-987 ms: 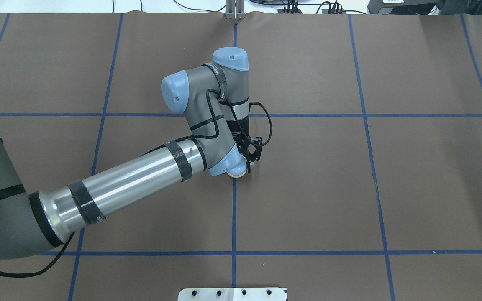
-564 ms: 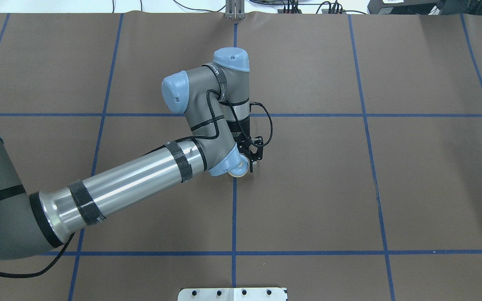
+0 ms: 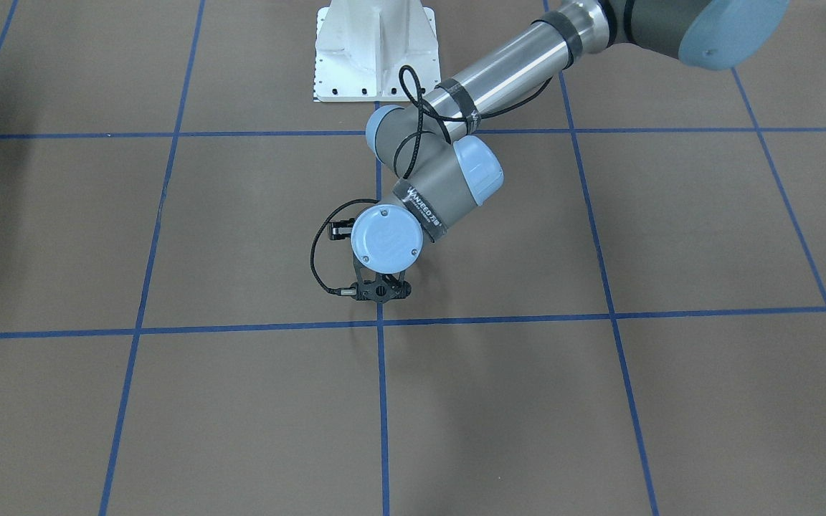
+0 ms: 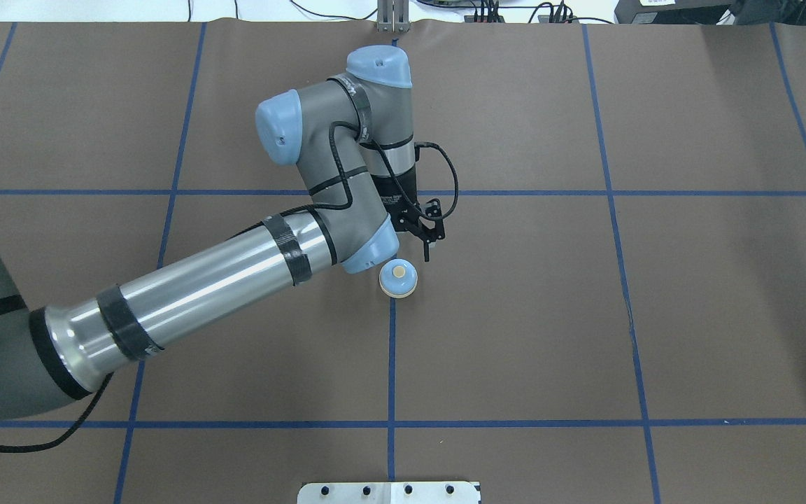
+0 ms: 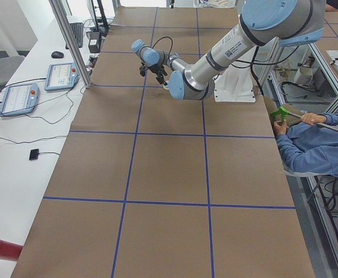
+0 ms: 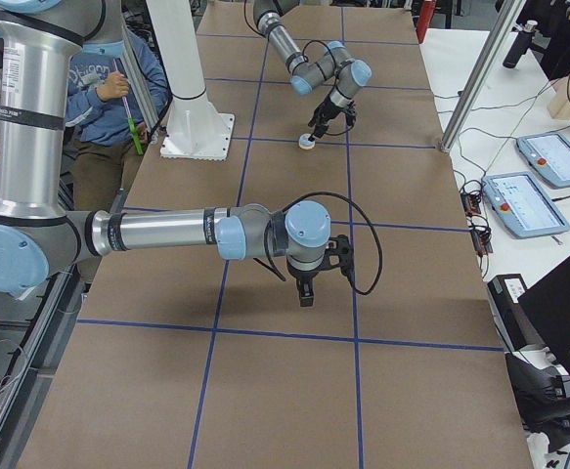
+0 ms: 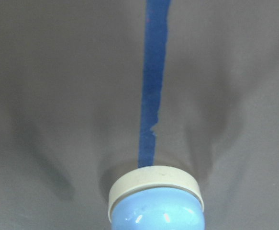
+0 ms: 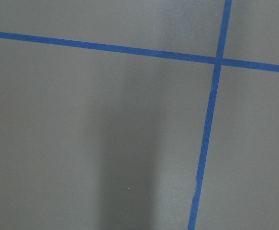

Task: Place and press bell with both arms
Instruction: 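Withdraw the left arm while the right arm moves toward the bell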

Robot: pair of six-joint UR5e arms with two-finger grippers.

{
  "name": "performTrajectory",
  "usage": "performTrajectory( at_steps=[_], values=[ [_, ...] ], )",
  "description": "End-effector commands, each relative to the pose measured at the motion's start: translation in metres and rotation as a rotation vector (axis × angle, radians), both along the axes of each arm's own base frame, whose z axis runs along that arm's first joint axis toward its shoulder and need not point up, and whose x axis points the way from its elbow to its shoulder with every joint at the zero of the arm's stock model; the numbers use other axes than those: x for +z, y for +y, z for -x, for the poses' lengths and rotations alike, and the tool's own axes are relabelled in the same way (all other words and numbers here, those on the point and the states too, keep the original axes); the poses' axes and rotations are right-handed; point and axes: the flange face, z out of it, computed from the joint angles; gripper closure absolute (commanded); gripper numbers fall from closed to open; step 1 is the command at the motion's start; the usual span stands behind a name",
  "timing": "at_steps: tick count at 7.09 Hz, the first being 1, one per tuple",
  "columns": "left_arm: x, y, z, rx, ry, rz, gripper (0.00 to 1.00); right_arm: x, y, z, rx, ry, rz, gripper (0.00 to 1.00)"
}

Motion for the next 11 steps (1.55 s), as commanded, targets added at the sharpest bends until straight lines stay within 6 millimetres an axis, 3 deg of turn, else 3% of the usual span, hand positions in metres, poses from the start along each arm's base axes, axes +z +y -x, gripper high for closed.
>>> performTrajectory(
  at_steps=[1, 2, 4, 5, 6, 7, 8, 9, 10, 11],
  values=[
    [0.036, -0.002, 0.119, -0.1, 0.063, -0.054, 0.01, -0.065, -0.023, 0.041, 0.02, -0.026, 0.002, 0.0],
    [0.066, 0.015, 0.178, -0.139, 0.088, -0.083, 0.01, -0.103, -0.031, 0.071, 0.016, -0.042, -0.003, 0.0],
    [0.134, 0.045, 0.31, -0.218, 0.115, -0.161, 0.01, -0.208, -0.054, 0.182, 0.065, -0.037, 0.042, 0.0],
    [0.164, 0.049, 0.368, -0.24, 0.118, -0.231, 0.01, -0.254, -0.047, 0.245, 0.138, -0.007, 0.065, 0.0],
    [0.195, 0.052, 0.413, -0.241, 0.116, -0.286, 0.01, -0.287, -0.023, 0.314, 0.172, 0.01, 0.06, 0.0],
    [0.223, 0.052, 0.449, -0.249, 0.1, -0.327, 0.01, -0.315, 0.004, 0.374, 0.167, 0.011, 0.052, 0.09],
    [0.251, 0.058, 0.477, -0.245, 0.069, -0.365, 0.01, -0.336, 0.031, 0.425, 0.188, 0.024, 0.051, 0.47],
    [0.278, 0.065, 0.504, -0.229, 0.028, -0.418, 0.01, -0.35, 0.04, 0.47, 0.173, 0.038, 0.021, 0.82],
    [0.3, 0.072, 0.526, -0.211, 0.006, -0.456, 0.01, -0.365, 0.039, 0.516, 0.143, 0.05, 0.021, 1.0],
    [0.305, 0.072, 0.536, -0.222, -0.018, -0.464, 0.01, -0.372, 0.038, 0.559, 0.144, 0.078, 0.021, 1.0]
  ],
)
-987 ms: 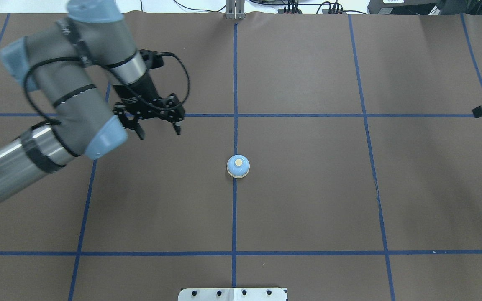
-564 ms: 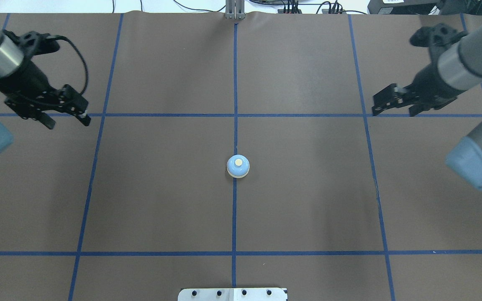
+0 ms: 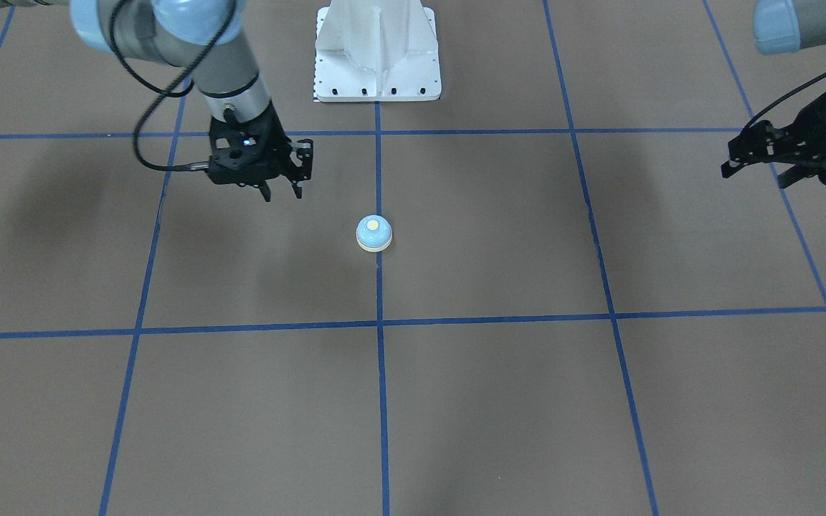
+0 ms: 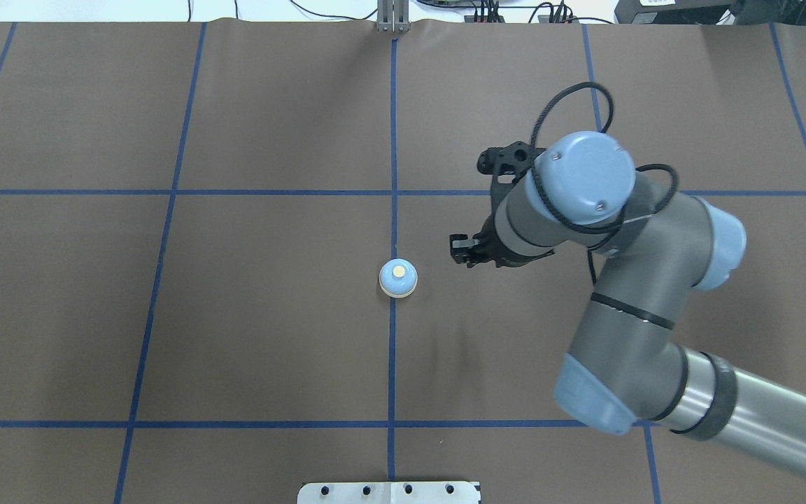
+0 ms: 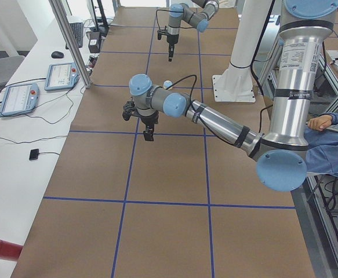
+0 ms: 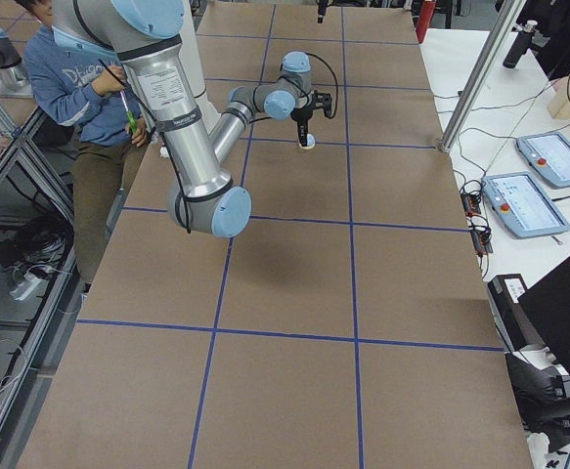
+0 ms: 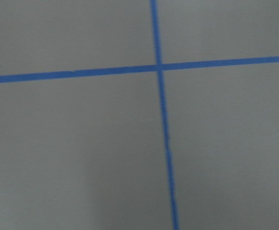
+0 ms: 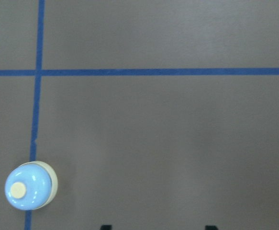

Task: Place and press bell with both arms
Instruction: 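Lower the right gripper onto the bell's top button and press down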

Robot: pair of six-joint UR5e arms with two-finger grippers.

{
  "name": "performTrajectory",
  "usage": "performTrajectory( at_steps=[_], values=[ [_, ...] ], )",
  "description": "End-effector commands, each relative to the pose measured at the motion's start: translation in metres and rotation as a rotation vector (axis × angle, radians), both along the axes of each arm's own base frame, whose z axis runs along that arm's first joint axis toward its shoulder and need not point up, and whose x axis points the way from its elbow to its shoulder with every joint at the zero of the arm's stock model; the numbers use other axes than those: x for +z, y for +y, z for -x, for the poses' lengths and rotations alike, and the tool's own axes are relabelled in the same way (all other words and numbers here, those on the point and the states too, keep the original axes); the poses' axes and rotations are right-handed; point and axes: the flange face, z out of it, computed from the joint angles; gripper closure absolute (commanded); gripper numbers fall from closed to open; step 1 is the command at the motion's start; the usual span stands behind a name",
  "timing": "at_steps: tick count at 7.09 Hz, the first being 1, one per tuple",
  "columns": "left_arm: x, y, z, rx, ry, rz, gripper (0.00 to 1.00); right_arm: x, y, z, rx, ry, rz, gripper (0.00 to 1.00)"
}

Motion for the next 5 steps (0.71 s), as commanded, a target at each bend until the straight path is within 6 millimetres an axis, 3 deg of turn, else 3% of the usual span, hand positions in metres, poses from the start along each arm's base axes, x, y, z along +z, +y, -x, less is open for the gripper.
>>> performTrajectory(
  at_steps=[1, 4, 5],
  values=[
    [0.016, 0.006, 0.021, -0.012, -0.051, -0.027, 0.01, -0.02, -0.003, 0.077, -0.005, 0.044, 0.009, 1.0],
    [0.016, 0.008, 0.022, -0.014, -0.058, -0.031, 0.01, -0.039, -0.013, 0.1, -0.002, 0.046, 0.015, 1.0],
    [0.015, 0.008, 0.022, -0.014, -0.058, -0.033, 0.01, -0.037, -0.016, 0.105, -0.002, 0.054, 0.019, 1.0]
  ],
)
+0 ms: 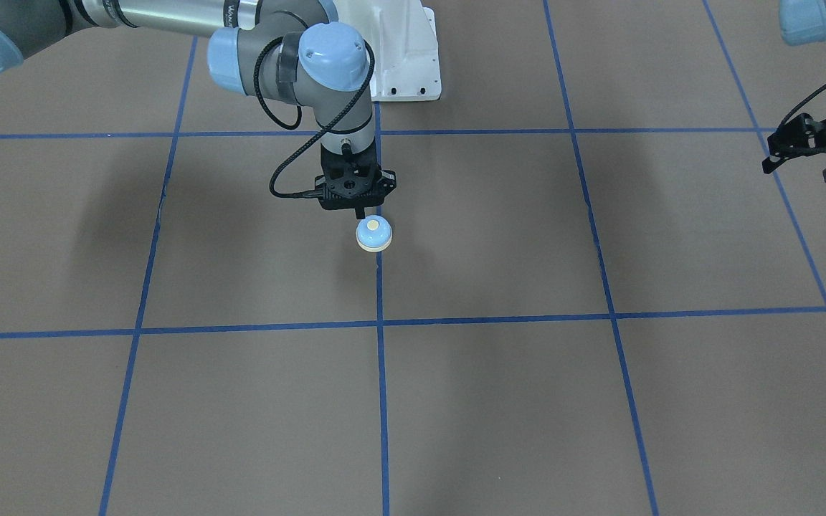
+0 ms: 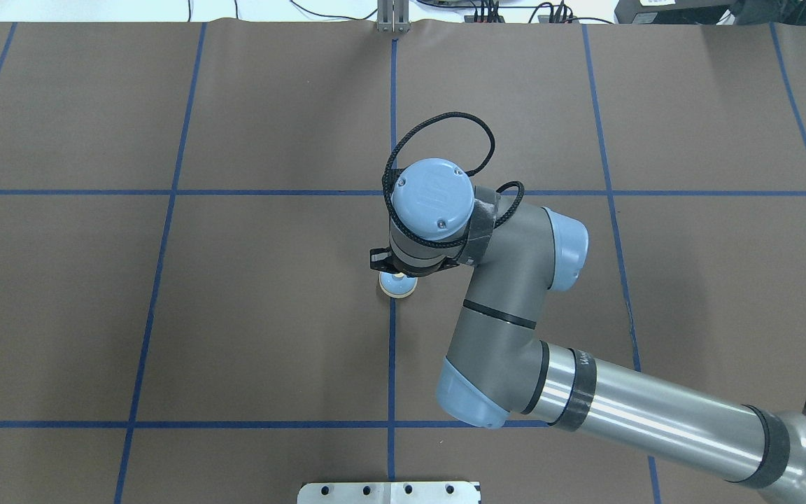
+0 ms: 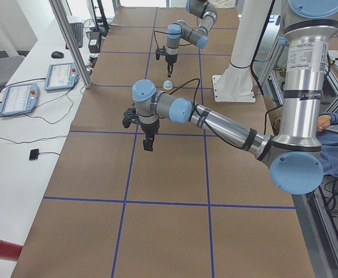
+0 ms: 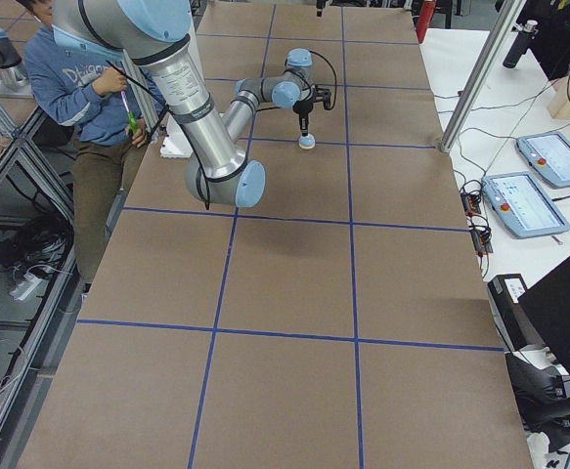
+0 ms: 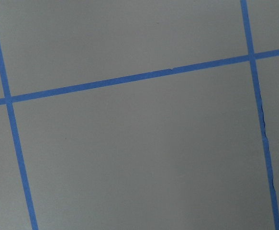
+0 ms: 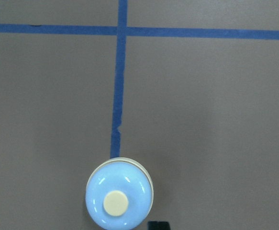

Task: Place and press bell with both arms
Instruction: 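Lower the right gripper onto the bell's top button and press down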

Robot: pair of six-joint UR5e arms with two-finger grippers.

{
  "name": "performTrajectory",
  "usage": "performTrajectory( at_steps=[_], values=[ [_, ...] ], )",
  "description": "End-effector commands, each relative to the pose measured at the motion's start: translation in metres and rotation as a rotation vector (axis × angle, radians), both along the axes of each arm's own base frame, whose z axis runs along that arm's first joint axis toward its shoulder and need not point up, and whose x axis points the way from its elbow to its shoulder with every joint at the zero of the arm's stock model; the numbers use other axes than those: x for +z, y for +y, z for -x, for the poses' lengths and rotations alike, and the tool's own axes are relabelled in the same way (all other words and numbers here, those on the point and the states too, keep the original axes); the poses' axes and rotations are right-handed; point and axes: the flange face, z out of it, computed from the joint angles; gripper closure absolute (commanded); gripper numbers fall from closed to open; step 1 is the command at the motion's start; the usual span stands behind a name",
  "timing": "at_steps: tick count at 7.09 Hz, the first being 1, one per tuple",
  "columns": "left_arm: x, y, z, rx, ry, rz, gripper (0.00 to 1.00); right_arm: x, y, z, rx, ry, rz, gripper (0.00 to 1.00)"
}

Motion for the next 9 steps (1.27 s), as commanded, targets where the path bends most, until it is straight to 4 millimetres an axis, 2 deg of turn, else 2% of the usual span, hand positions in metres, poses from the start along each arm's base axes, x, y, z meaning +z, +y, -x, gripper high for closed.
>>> performTrajectory(
  at_steps=[1, 3, 7, 9],
  values=[
    [-0.001, 0.0, 0.0, 0.0, 0.0, -0.002, 0.01, 0.002, -0.004, 0.009, -0.001, 0.015, 0.007, 1.0],
    [-0.002, 0.001, 0.0, 0.0, 0.001, -0.005, 0.01, -0.005, -0.009, 0.019, -0.002, 0.02, 0.01, 1.0],
    [-0.003, 0.001, 0.0, 0.0, 0.001, -0.006, 0.01, 0.007, -0.013, 0.036, -0.011, 0.003, 0.004, 1.0],
    [-0.006, 0.002, 0.001, -0.001, 0.003, -0.011, 0.01, -0.002, -0.009, 0.032, -0.027, -0.017, 0.012, 1.0]
  ],
)
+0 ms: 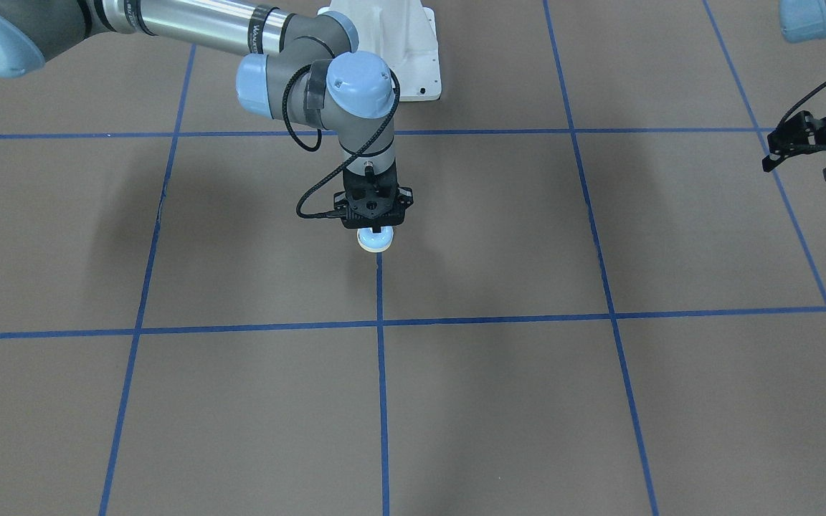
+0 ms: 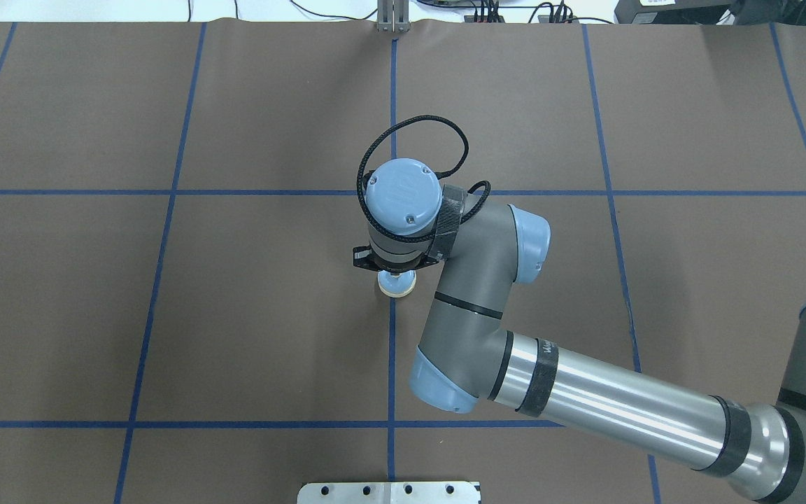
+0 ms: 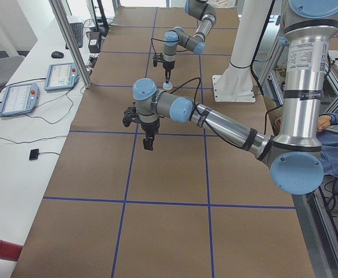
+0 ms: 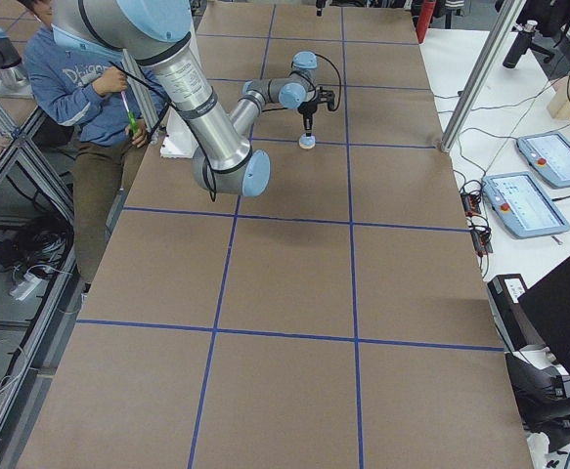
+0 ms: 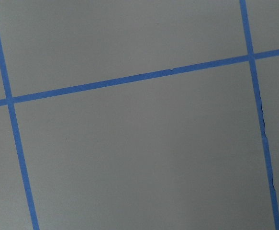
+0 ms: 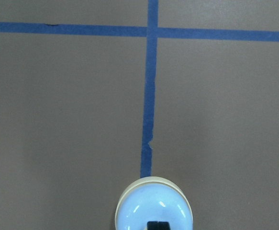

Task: Place and press bell with both arms
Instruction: 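Lift the right gripper off the bell and withdraw the right arm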

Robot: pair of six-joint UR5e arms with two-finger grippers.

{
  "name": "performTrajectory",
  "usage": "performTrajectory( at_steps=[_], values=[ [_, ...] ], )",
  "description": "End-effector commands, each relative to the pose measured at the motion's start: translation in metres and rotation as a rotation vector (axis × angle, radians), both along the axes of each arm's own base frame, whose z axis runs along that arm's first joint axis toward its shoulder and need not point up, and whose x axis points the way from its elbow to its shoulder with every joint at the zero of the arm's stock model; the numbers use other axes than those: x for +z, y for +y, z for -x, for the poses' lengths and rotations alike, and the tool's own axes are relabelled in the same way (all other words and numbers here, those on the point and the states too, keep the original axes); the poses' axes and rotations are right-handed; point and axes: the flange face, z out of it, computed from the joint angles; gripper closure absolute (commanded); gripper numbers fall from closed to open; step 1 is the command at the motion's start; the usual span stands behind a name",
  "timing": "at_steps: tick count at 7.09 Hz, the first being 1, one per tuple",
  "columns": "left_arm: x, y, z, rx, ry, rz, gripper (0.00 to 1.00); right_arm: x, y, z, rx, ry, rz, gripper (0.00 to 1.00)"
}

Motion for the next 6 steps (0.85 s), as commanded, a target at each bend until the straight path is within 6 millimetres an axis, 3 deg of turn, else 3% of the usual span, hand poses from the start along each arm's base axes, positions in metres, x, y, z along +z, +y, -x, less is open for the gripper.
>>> performTrajectory(
  at_steps=[1, 3, 4, 6],
  values=[
    [-0.003, 0.001, 0.0, -0.001, 0.001, -0.004, 0.01, -0.024, -0.004, -0.03, -0.03, -0.054, 0.041, 1.0],
    [-0.002, 0.001, 0.0, 0.0, 0.002, 0.0, 0.01, -0.028, -0.01, -0.063, -0.009, -0.054, 0.046, 1.0],
    [-0.002, 0.001, 0.0, 0.0, 0.002, 0.0, 0.01, -0.018, -0.007, -0.106, 0.01, -0.058, 0.037, 1.0],
    [-0.001, 0.001, 0.001, -0.002, 0.001, 0.001, 0.01, 0.026, -0.006, -0.201, 0.049, -0.059, 0.023, 1.0]
  ],
)
